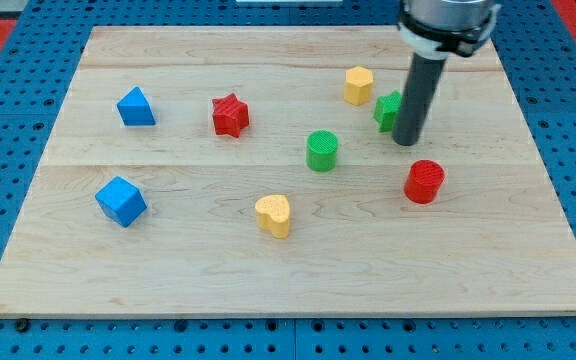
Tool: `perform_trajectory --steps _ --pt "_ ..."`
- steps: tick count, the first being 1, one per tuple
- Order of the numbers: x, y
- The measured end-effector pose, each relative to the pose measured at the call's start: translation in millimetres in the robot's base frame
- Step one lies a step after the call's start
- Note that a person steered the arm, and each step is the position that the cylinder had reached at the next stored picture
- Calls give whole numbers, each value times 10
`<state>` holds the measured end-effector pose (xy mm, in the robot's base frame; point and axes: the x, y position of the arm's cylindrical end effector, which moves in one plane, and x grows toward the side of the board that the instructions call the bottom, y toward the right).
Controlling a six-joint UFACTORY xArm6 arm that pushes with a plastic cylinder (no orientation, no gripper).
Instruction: Move the red circle up
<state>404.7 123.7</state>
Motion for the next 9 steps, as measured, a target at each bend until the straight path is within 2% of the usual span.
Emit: perform_trajectory --steps 2,4,6,7,8,9 --pt "-265 -213" --pt "192 -125" --pt "291 662" --pt "772 669" --pt "1031 401" --pt "996 29"
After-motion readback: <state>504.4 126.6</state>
